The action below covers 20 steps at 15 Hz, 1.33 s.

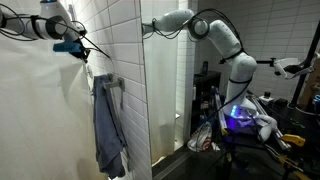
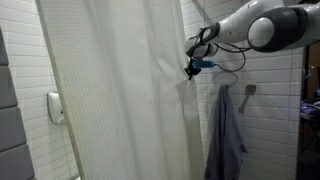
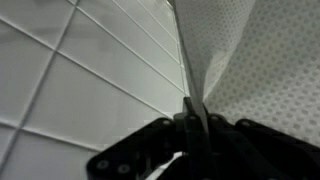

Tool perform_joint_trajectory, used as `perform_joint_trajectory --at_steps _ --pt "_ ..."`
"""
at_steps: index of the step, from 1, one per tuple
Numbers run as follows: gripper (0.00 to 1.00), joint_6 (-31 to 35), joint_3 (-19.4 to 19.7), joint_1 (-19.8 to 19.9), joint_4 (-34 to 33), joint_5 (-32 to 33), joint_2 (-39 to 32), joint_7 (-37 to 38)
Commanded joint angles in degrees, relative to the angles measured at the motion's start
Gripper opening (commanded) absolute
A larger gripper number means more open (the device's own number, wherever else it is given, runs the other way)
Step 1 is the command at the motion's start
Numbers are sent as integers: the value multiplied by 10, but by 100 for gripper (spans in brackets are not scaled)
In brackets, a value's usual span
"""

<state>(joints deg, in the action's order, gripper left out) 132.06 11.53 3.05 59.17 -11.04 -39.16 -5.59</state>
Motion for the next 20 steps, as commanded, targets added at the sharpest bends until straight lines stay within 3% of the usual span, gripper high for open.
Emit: perform_joint_trajectory --at_steps 1,13,14,16,20 --pt "0 1 13 -7 -17 14 -9 18" --pt "0 2 16 -6 -14 11 -7 22" --pt "26 1 15 -6 -13 10 -6 22" --pt "31 2 17 -7 -12 11 -6 24" --pt "56 0 17 -7 -7 10 -1 26"
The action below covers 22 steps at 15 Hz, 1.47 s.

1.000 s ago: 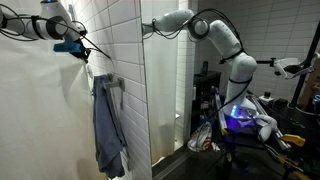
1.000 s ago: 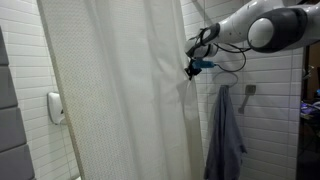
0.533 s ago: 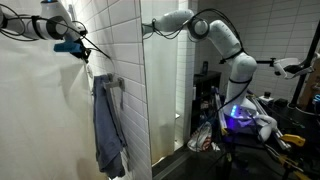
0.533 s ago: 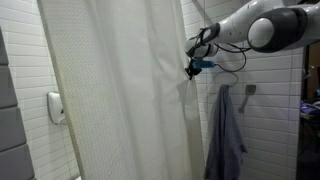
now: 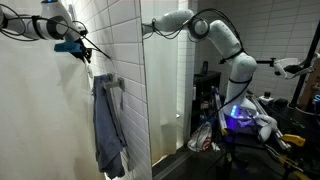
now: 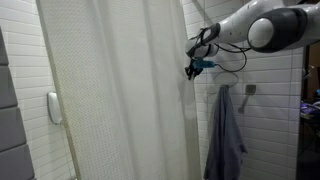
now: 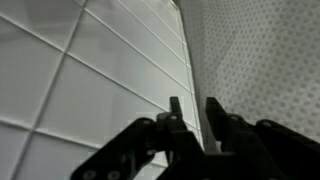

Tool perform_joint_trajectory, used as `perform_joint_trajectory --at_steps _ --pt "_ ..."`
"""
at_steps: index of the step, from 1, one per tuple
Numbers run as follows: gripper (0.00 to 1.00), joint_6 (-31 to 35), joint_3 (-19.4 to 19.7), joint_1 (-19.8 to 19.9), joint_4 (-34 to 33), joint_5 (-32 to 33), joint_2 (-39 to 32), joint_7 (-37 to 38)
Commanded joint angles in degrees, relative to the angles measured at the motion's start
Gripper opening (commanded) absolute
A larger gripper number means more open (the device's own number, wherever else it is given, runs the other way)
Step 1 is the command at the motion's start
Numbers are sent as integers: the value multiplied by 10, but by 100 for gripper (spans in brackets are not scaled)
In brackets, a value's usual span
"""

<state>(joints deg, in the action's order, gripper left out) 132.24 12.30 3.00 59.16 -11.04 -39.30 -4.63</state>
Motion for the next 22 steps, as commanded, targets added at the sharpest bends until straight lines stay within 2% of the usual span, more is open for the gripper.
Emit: perform_joint_trajectory --at_steps 1,6,7,10,16,22 --pt "63 -1 9 -7 -3 10 3 16" --pt "98 -2 9 -8 18 7 22 21" --pt "100 -1 8 -8 23 5 27 22" --pt "100 -8 4 -7 38 0 43 20" --pt "100 -109 0 -7 74 -10 87 44" --pt "100 -156 5 -14 104 0 120 85"
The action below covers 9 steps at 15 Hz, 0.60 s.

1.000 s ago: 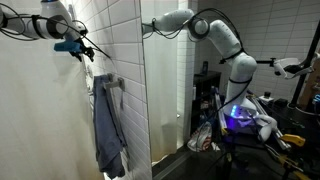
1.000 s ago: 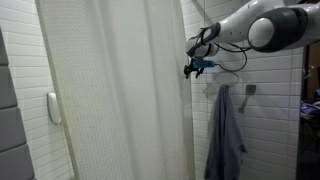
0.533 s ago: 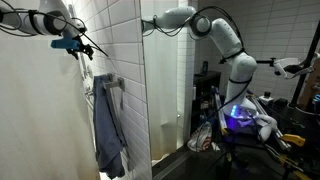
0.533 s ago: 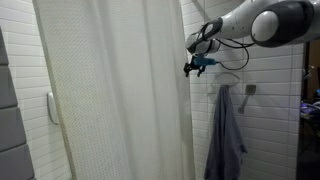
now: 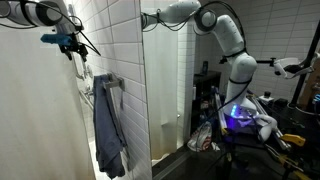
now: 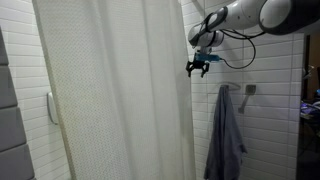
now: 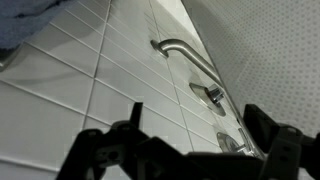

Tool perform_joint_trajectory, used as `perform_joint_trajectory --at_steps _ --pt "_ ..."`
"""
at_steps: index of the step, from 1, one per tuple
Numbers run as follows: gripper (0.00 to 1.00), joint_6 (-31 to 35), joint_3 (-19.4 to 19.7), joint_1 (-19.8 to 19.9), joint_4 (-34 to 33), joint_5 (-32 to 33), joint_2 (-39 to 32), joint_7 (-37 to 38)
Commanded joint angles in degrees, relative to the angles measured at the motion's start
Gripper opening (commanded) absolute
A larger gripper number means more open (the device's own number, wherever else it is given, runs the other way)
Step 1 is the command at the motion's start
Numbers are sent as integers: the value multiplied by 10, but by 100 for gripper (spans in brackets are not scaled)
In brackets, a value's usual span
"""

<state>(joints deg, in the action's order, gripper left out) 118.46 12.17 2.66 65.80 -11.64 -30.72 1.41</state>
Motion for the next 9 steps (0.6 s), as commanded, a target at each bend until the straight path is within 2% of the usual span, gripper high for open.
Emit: perform_joint_trajectory --at_steps 1,5,6,9 --pt "100 -22 6 -12 47 8 43 28" --pt "100 -36 0 -12 102 -1 84 25" --pt "100 -26 0 -6 52 1 41 18" --pt "100 -30 0 -7 78 1 62 18"
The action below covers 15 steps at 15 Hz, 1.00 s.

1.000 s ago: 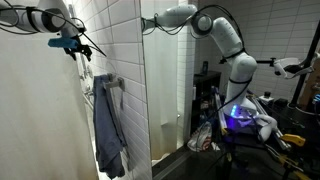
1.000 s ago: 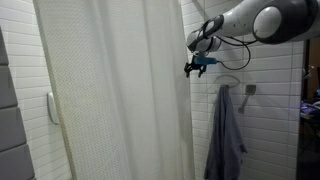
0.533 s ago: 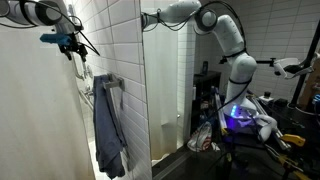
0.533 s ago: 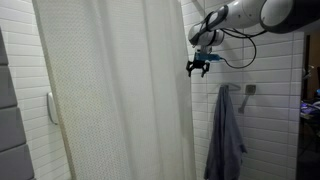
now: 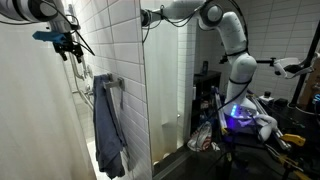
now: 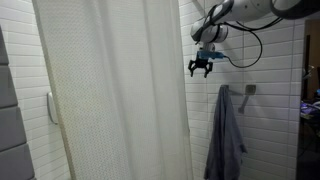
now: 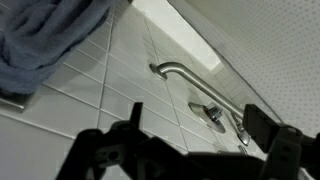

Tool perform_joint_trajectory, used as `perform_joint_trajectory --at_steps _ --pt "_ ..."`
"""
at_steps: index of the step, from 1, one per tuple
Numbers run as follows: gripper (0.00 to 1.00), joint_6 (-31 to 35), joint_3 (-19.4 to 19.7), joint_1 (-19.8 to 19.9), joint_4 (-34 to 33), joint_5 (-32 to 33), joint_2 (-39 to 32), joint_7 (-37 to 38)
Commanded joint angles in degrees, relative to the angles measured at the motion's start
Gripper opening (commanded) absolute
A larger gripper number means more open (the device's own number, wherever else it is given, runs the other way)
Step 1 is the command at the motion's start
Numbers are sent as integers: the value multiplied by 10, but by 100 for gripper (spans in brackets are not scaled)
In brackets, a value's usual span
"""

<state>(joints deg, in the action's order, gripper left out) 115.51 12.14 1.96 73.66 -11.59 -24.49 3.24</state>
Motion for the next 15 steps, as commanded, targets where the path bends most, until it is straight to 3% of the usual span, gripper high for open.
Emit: perform_joint_trajectory --at_steps 1,3,4,7,11,12,15 --pt "100 0 0 0 3 0 3 0" --pt "100 0 0 -1 7 0 5 0" --pt "100 -1 -30 23 5 14 6 7" --pt "100 -4 -8 2 24 10 14 -8" --pt "100 7 -3 -6 83 30 45 -22" --pt "100 3 -30 14 93 50 53 -19" --pt "100 5 -36 16 151 80 90 -21"
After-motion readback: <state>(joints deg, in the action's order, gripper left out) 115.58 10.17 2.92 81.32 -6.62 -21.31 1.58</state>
